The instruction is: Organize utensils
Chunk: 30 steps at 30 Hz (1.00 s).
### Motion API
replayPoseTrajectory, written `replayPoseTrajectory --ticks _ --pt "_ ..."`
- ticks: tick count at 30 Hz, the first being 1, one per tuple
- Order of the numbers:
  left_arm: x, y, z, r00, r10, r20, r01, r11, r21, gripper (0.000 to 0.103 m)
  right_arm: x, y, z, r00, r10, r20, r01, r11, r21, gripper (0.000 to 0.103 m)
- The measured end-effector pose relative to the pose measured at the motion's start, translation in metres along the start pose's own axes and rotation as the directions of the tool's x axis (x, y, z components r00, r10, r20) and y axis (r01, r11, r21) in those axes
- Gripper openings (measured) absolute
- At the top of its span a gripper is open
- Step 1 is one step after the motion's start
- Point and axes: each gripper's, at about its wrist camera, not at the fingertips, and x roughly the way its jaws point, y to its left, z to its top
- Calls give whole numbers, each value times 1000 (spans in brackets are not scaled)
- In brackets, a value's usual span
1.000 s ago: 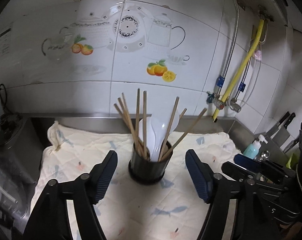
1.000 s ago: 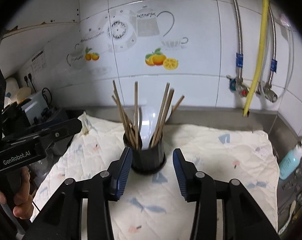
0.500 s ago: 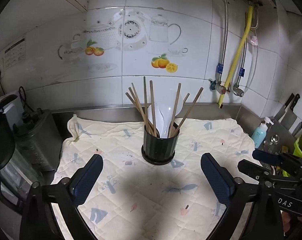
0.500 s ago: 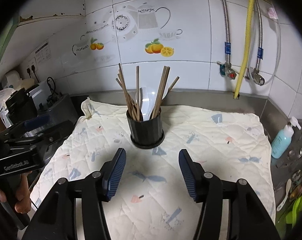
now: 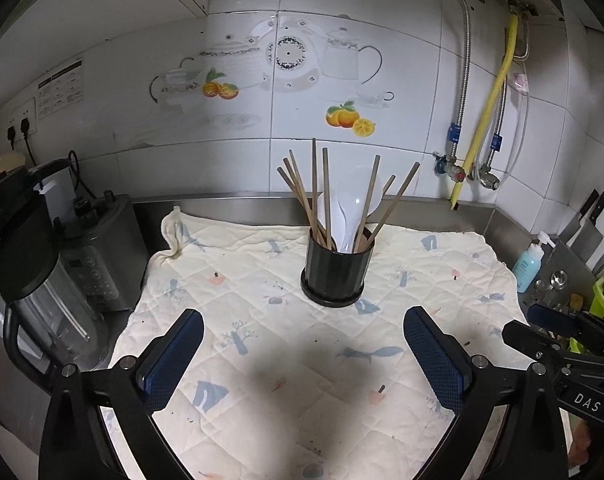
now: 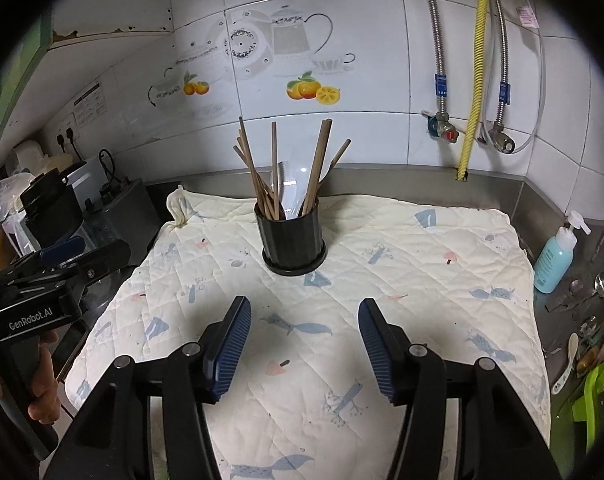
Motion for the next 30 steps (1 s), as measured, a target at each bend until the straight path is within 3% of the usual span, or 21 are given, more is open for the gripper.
replayPoseTrajectory --ticks 30 --pt "-10 14 -19 999 43 -28 -43 999 24 103 -12 -1 -10 1000 -5 7 5 1000 -5 65"
